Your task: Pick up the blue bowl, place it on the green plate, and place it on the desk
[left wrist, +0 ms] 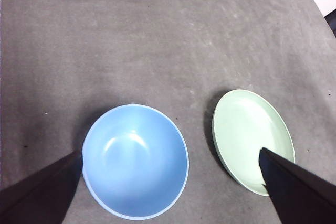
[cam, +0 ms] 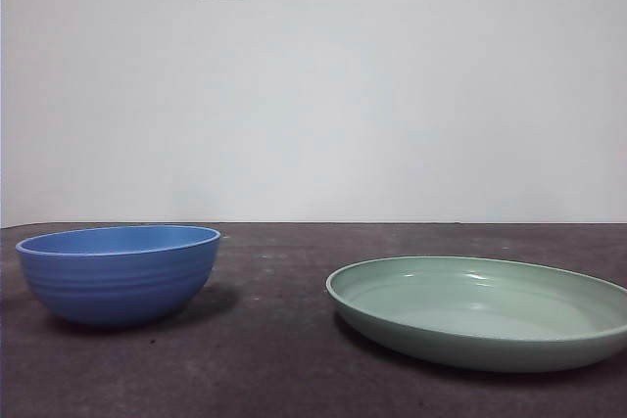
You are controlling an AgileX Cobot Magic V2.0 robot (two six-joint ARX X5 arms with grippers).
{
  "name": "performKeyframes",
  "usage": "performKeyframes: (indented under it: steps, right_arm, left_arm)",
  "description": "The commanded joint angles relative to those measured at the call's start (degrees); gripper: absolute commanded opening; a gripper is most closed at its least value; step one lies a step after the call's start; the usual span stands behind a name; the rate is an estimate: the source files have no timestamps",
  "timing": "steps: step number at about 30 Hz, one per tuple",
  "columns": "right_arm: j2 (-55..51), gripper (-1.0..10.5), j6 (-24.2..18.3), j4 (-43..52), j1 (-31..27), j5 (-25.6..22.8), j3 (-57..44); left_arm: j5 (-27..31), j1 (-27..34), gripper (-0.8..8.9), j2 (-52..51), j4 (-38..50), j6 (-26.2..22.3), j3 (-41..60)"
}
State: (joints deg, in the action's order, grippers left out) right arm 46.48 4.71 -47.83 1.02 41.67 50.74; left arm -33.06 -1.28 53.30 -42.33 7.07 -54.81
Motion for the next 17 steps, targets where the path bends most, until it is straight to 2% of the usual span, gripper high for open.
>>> performKeyframes:
  steps: [1,10,17]
  right_arm:
    - [0.3,5.6,-0.5,0.2,0.0,0.1,1.1]
    - [0.2,5.6,-0.5,0.2,0.0,0.2,1.1]
    - [0.2,5.6,-0.4,-0.2,0.0,0.4,1.1]
  left_arm:
    - [-0.4,-0.1,6.3,0.4,0.1,-0.2,-1.3]
    - [-0.3,-0.1,6.26,2.8,-2.6,-0.1,-1.3]
    - [2.8,-0.1,6.25,11.6,-6.5,-1.1,-1.3]
